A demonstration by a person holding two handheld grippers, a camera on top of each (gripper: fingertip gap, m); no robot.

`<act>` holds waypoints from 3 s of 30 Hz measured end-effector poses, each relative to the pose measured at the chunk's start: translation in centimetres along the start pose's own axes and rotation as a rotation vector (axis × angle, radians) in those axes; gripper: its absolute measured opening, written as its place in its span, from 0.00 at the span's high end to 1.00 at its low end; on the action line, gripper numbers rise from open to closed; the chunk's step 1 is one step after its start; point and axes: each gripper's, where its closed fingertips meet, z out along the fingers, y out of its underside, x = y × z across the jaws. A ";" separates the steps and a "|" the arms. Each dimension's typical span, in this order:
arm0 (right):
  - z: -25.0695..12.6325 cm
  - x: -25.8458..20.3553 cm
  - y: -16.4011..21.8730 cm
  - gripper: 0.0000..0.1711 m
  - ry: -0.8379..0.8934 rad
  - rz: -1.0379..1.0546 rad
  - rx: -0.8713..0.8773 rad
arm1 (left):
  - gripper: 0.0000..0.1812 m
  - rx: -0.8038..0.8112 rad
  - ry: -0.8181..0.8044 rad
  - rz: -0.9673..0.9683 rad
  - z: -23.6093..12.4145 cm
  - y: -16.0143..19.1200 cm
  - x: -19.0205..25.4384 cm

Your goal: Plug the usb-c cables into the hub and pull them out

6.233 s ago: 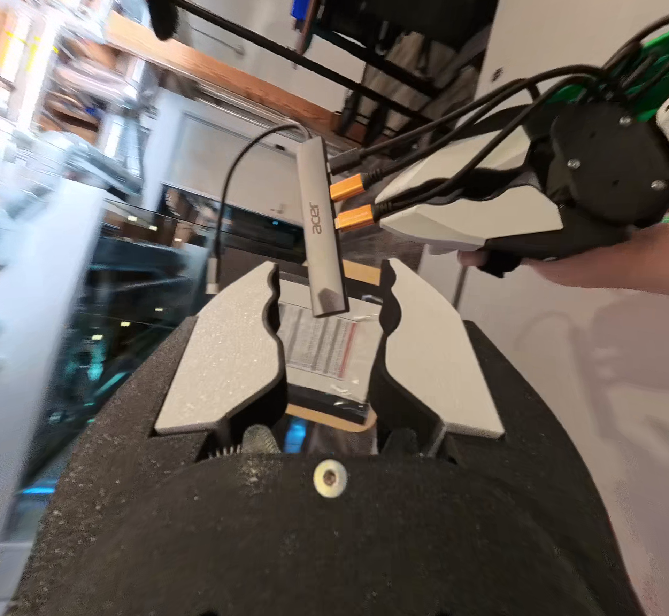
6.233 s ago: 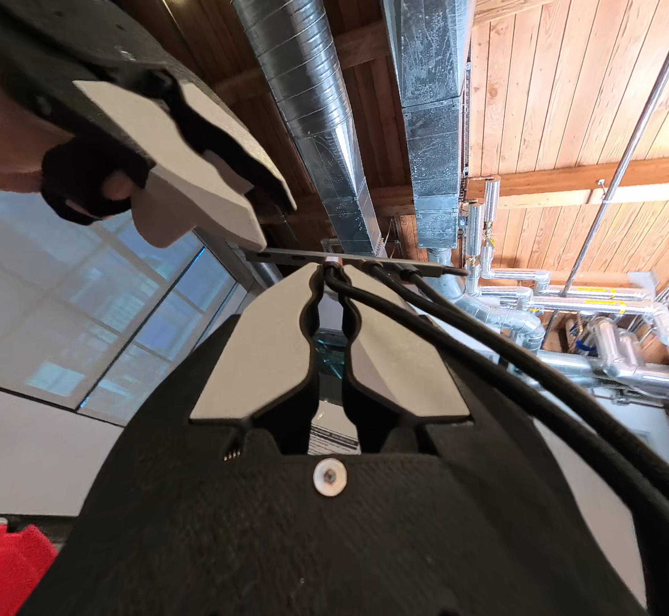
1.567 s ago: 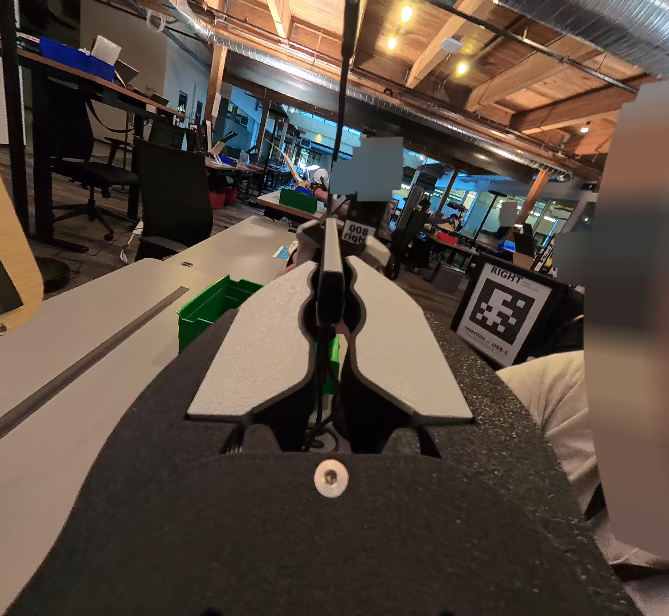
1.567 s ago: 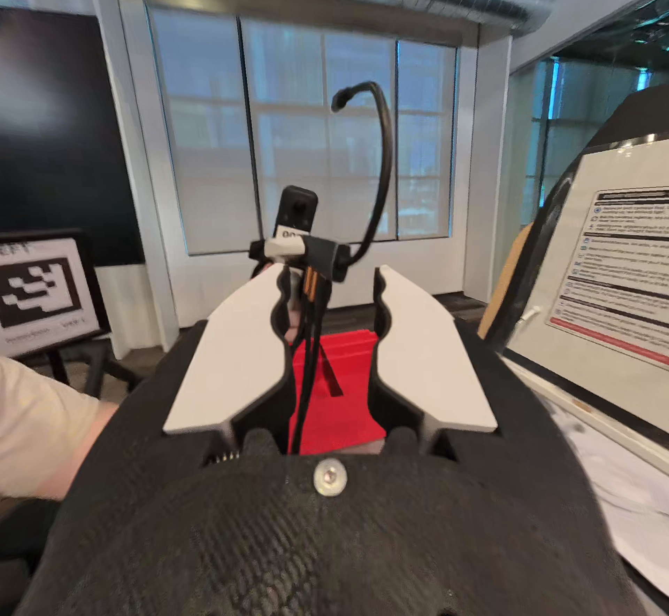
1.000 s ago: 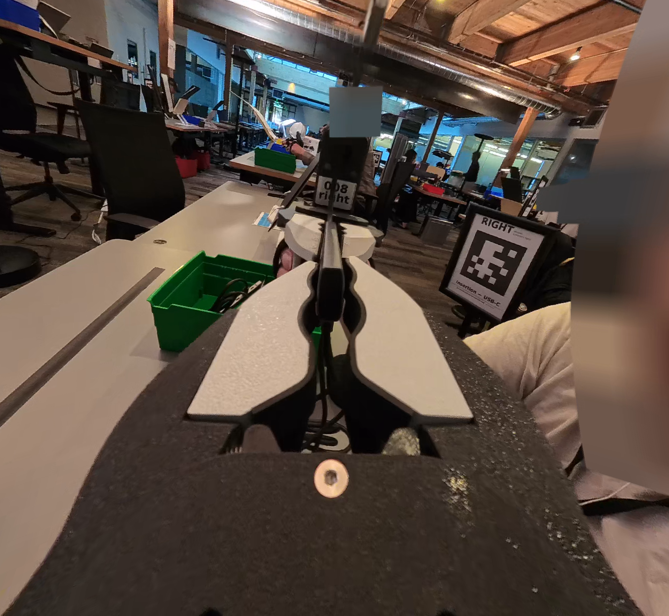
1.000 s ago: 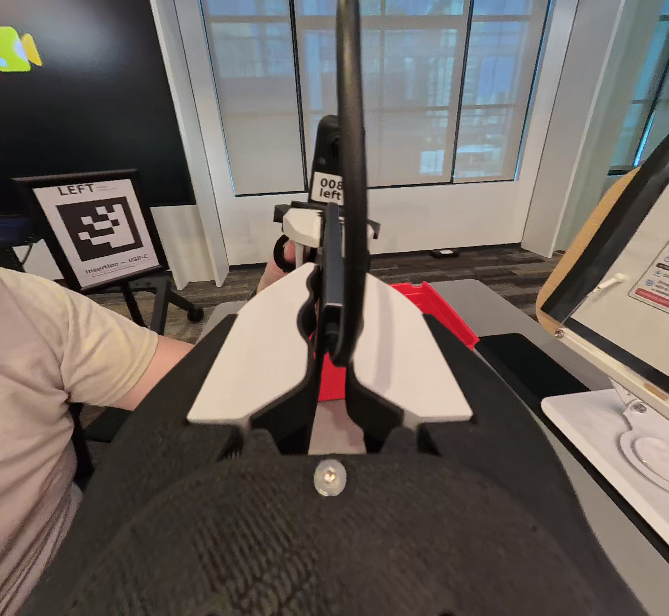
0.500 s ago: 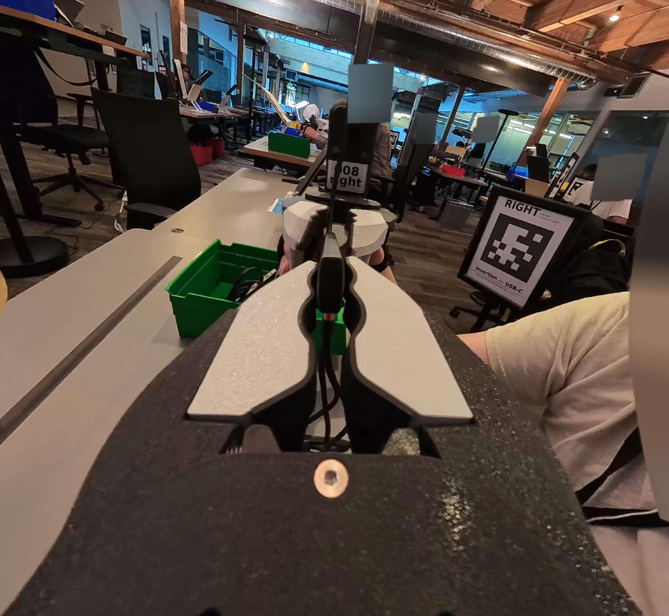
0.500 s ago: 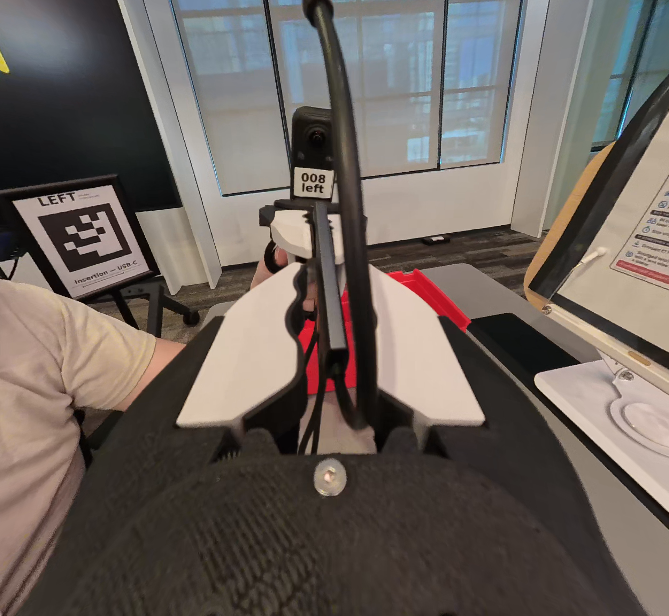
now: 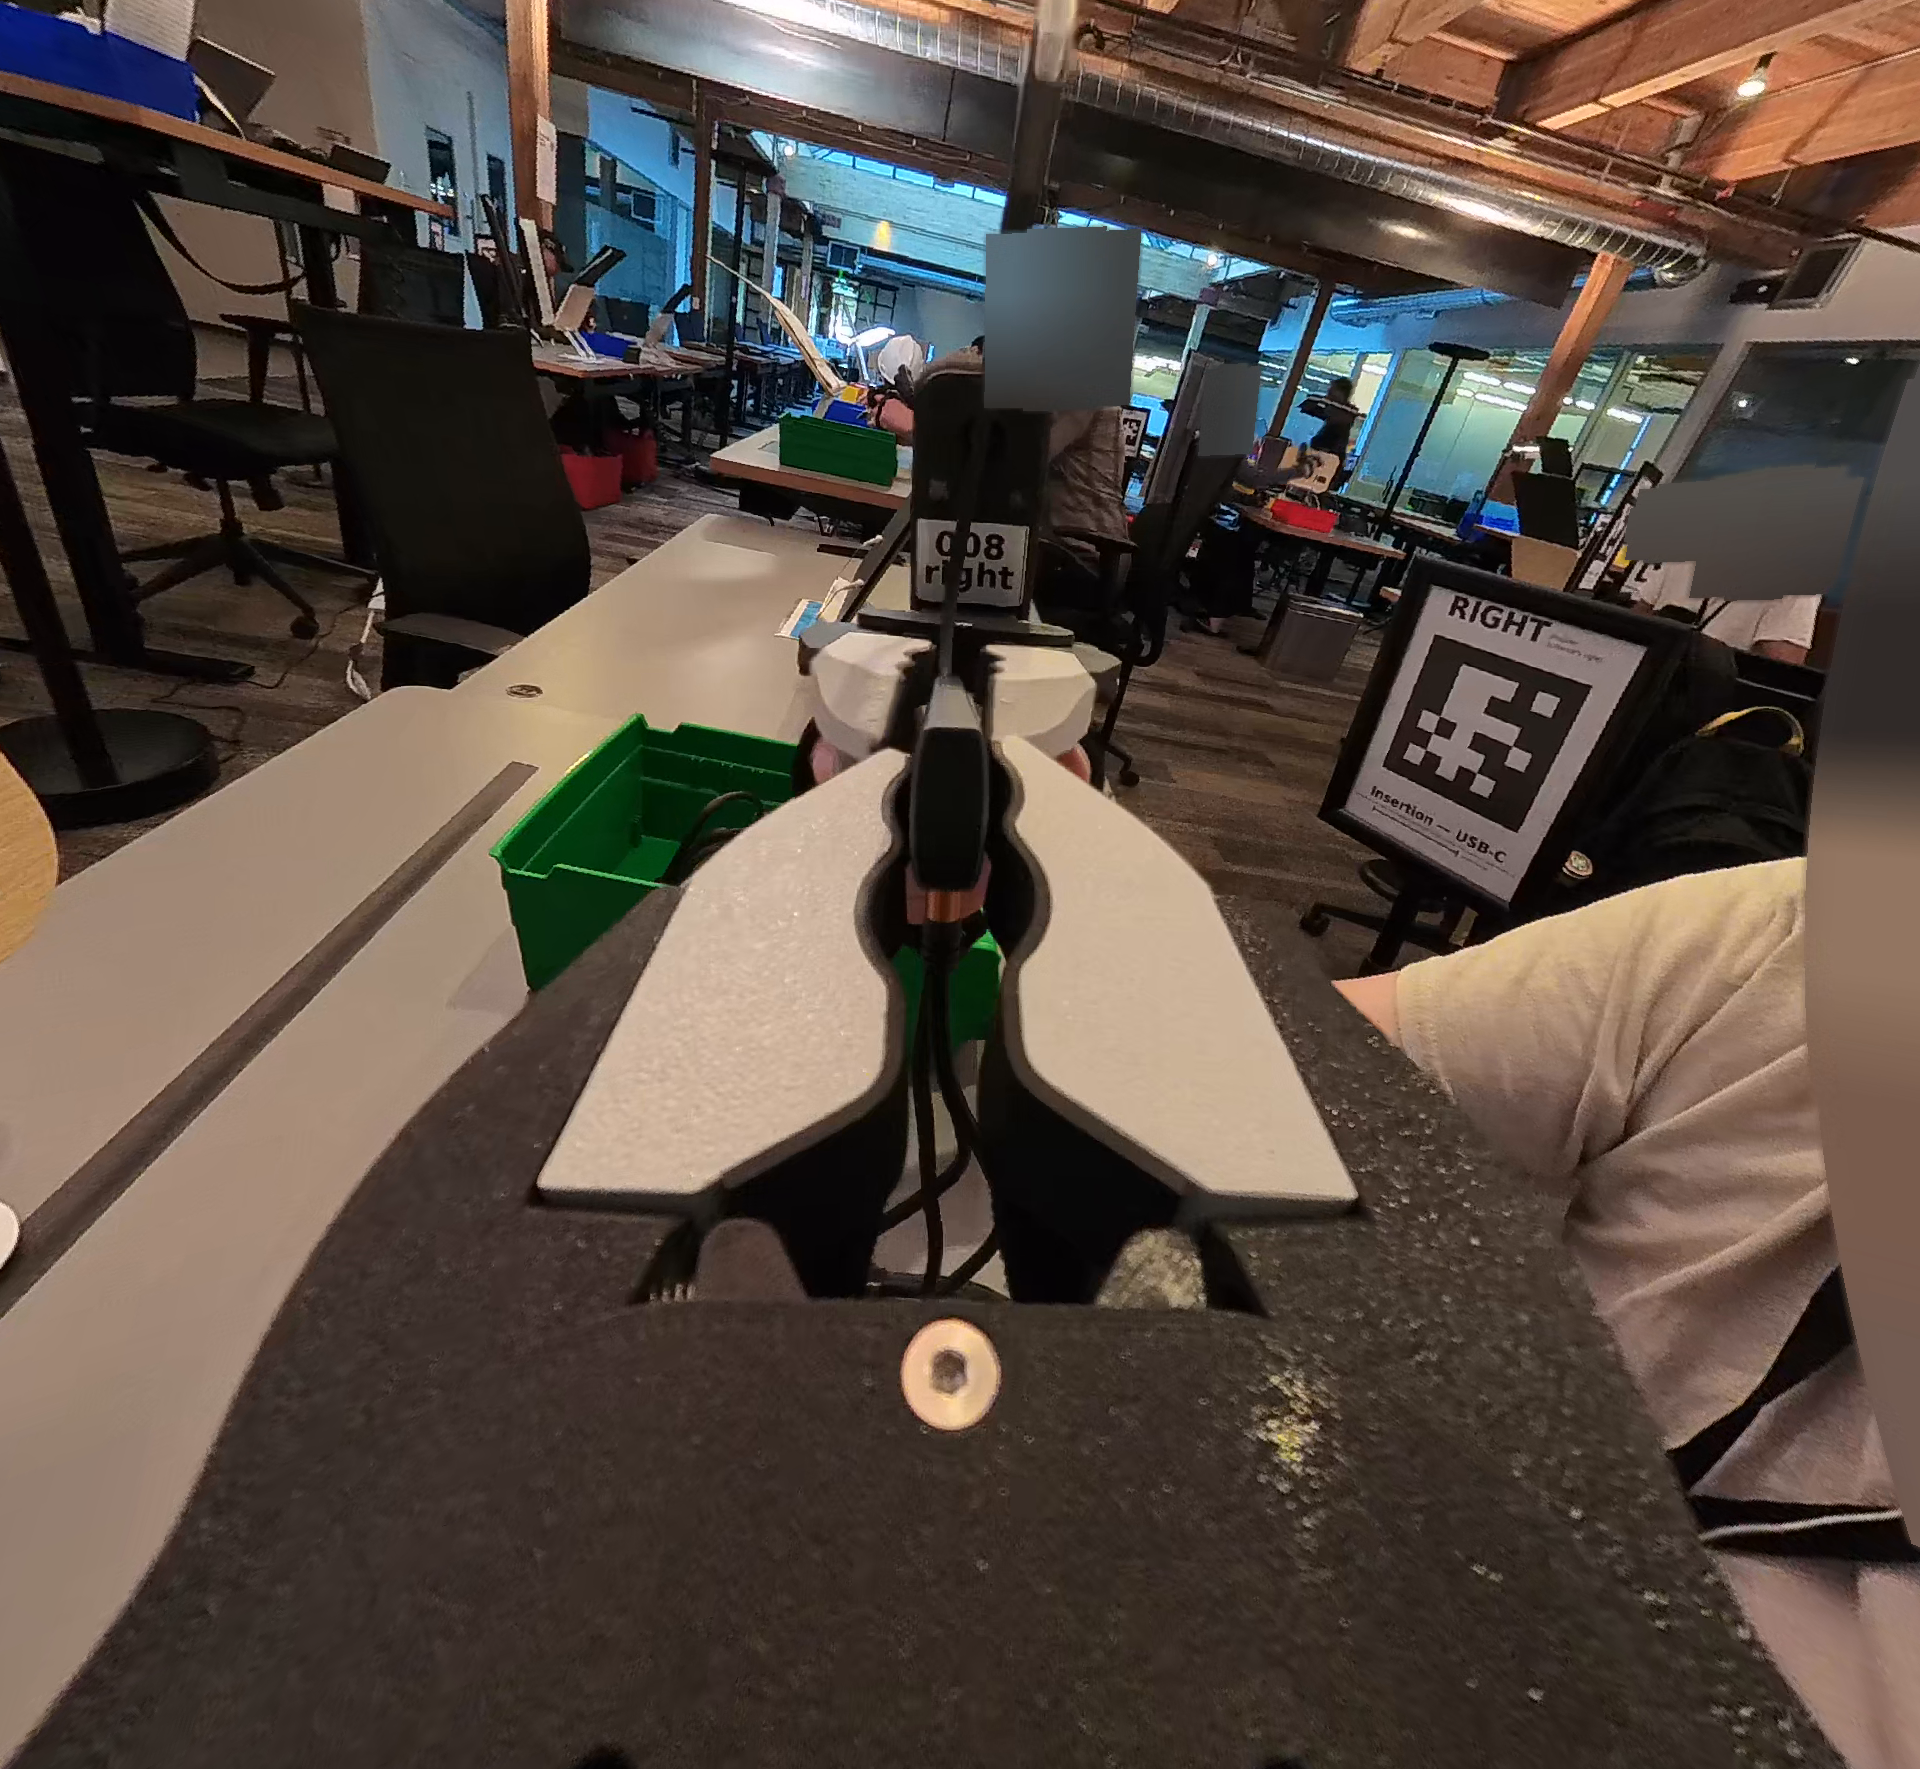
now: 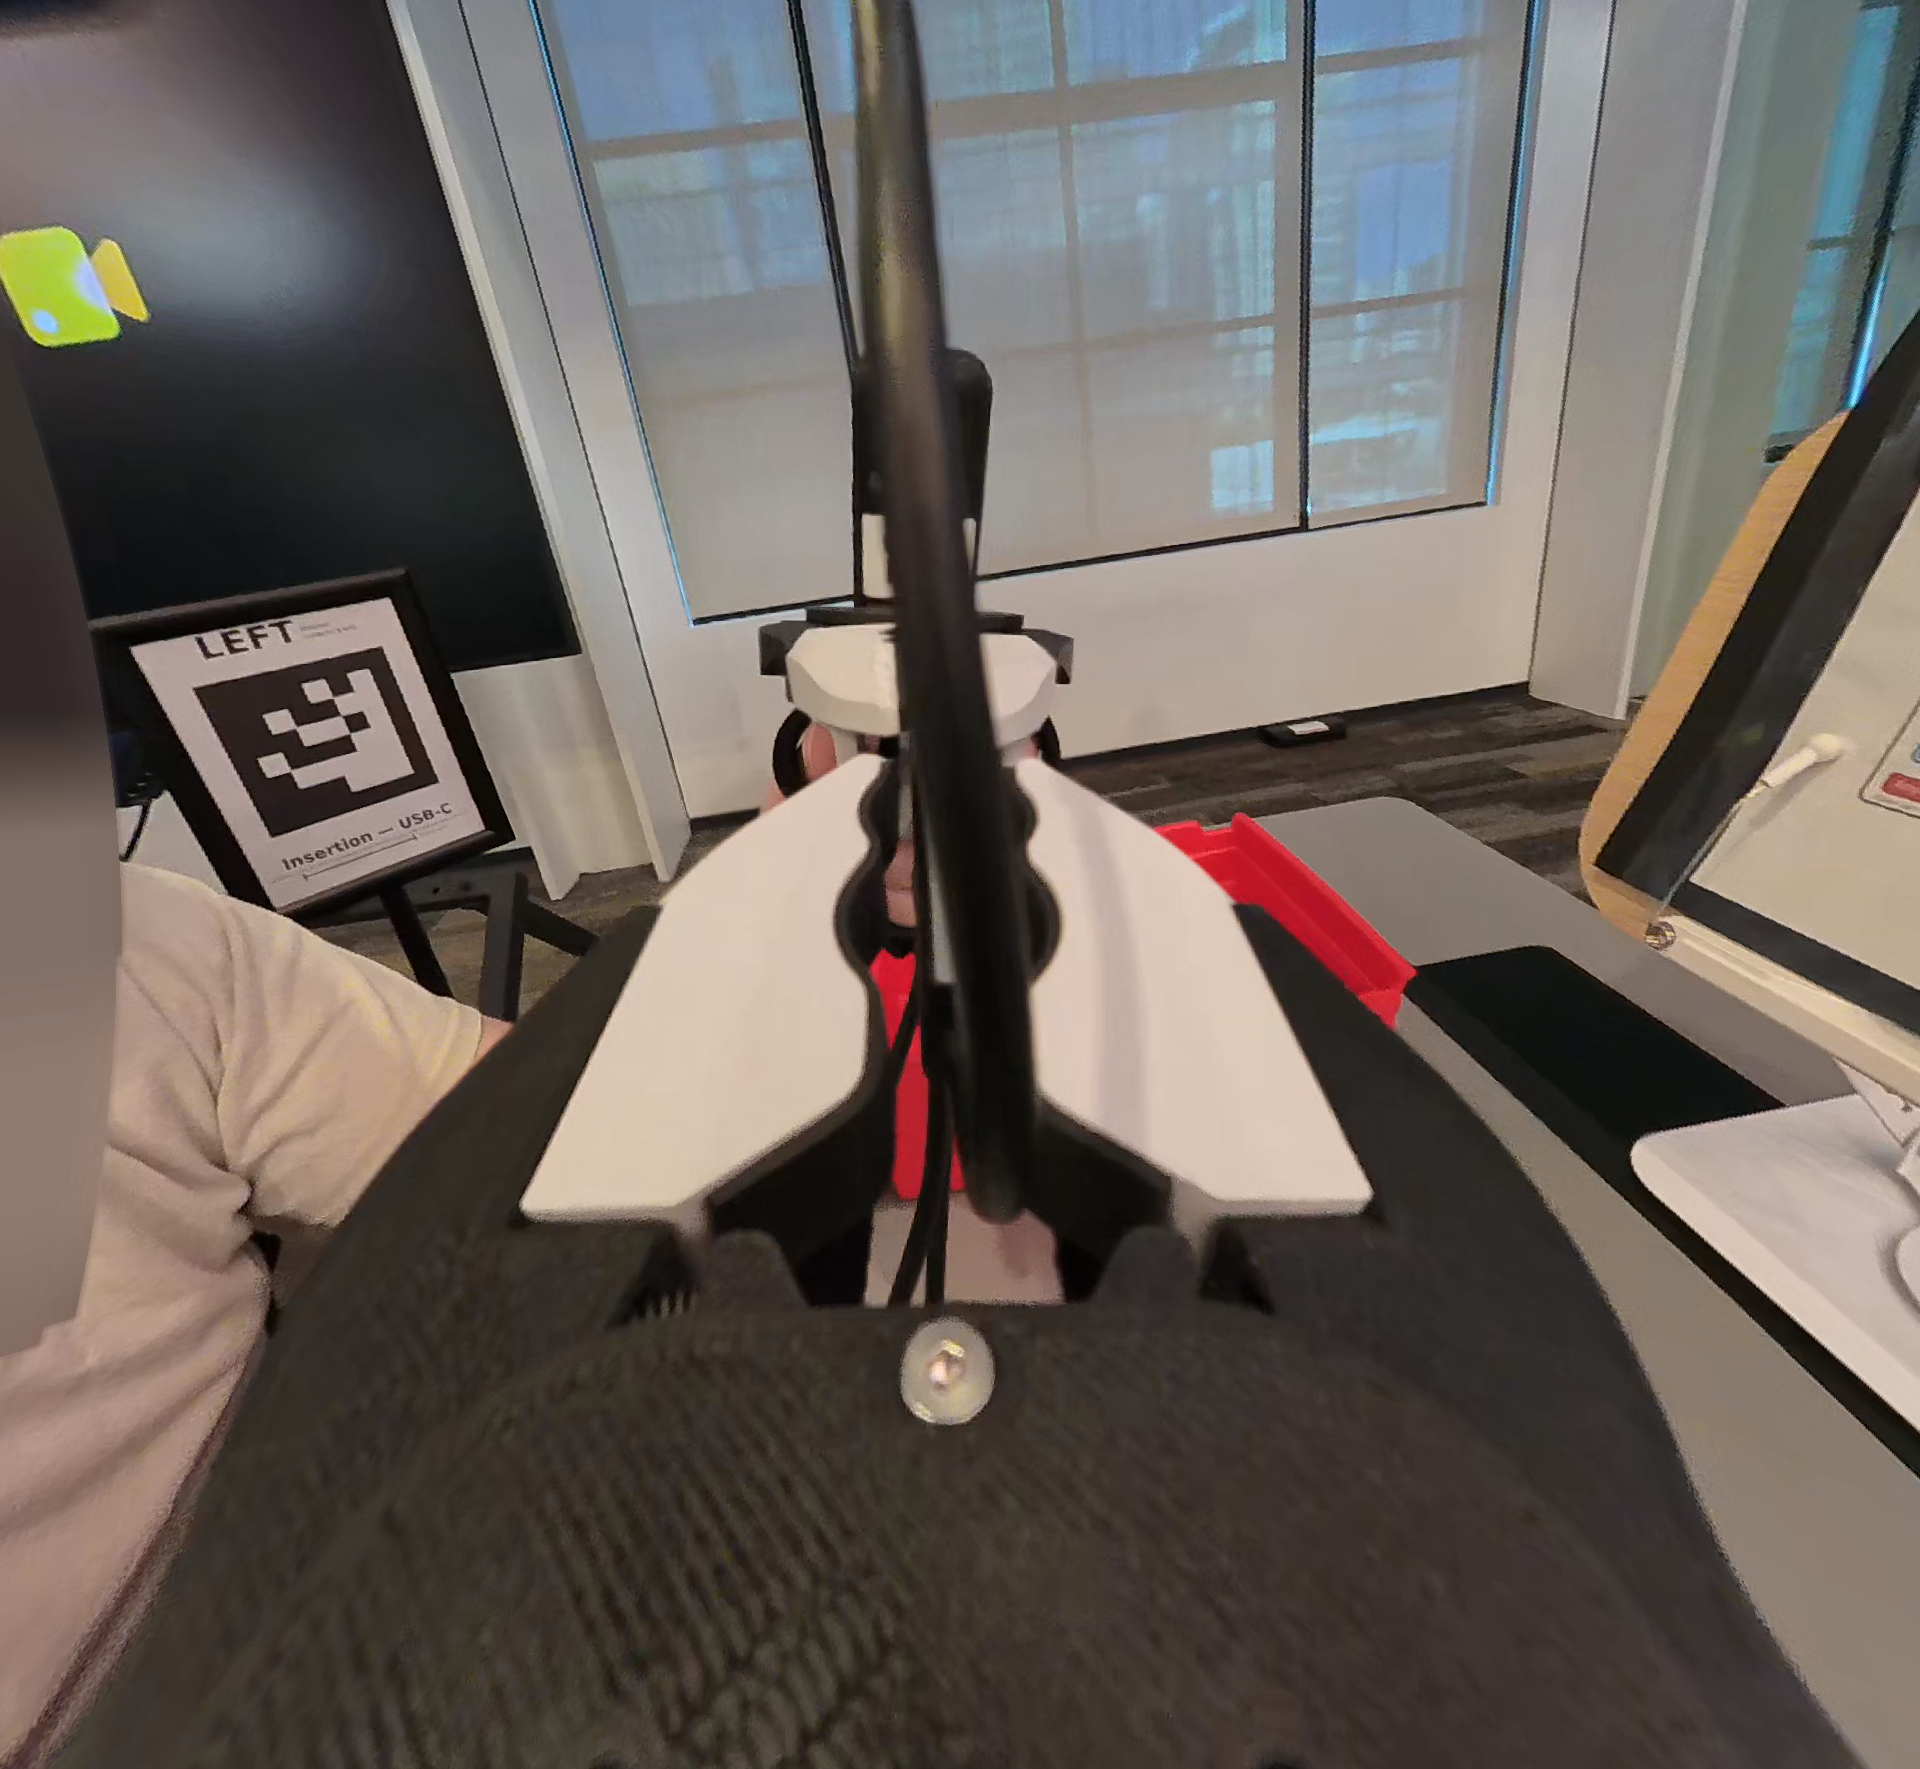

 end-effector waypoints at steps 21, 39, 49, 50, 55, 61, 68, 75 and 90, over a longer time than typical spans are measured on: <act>0.2 -0.1 -0.2 0.87 -0.056 0.048 0.054 | 0.94 0.056 -0.017 0.002 0.0 -0.8 -0.2; 0.7 0.1 -0.4 0.93 -0.069 0.076 0.113 | 0.95 0.065 -0.022 -0.007 0.2 -0.8 -0.4; 0.2 1.3 0.1 0.94 0.000 0.045 0.065 | 0.80 0.092 -0.140 -0.025 -0.9 -1.1 -2.5; -0.1 1.7 0.1 0.94 0.017 0.043 0.064 | 0.77 0.105 -0.181 -0.012 -1.5 -1.4 -3.1; -2.1 3.0 -0.7 0.93 0.131 -0.013 0.045 | 0.74 0.161 -0.311 0.047 -4.8 -3.3 -3.5; -4.0 3.5 -5.4 0.95 0.311 -0.224 -0.035 | 0.75 0.211 -0.357 0.143 -7.3 -5.1 -1.9; -9.5 8.1 -14.1 0.93 0.489 -0.364 -0.276 | 0.76 0.232 -0.280 0.119 -7.5 -5.6 -0.6; -18.5 14.0 -14.7 0.94 0.743 -0.371 -0.424 | 0.78 0.233 -0.250 0.113 -7.2 -5.5 -0.2; -22.4 16.4 -10.0 0.94 0.762 -0.310 -0.386 | 0.79 0.177 -0.232 0.078 -6.0 -4.4 -0.9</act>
